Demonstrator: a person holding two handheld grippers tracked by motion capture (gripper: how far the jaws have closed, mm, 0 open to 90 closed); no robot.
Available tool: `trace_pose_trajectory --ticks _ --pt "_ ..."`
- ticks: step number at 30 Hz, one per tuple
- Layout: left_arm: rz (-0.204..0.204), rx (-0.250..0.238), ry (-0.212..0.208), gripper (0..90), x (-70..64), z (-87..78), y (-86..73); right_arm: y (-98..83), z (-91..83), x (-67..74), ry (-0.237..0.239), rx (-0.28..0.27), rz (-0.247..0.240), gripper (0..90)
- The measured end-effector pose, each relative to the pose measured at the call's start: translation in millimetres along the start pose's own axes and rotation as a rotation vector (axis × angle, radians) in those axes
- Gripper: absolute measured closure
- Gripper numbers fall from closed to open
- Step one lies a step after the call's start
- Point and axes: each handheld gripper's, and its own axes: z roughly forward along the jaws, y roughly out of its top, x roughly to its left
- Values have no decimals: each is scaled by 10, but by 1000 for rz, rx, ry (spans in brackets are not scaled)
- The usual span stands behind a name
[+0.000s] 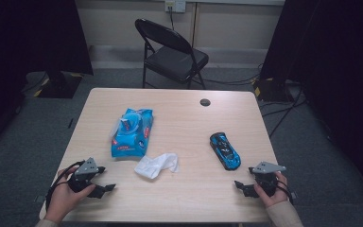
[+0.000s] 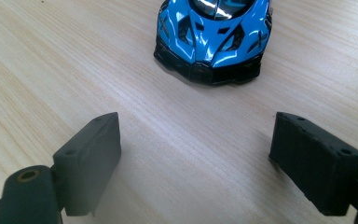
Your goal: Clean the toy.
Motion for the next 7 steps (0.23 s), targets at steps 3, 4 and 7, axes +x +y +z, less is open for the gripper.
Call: trace_pose_trajectory --ticks 3,4,7 --pt "10 -10 0 151 3 7 -13 0 0 -1 0 0 0 155" --pt "11 -11 1 151 3 6 -15 0 1 -1 0 0 0 153" --pt "15 -20 -1 143 5 7 -27 2 5 -7 2 1 -3 146"
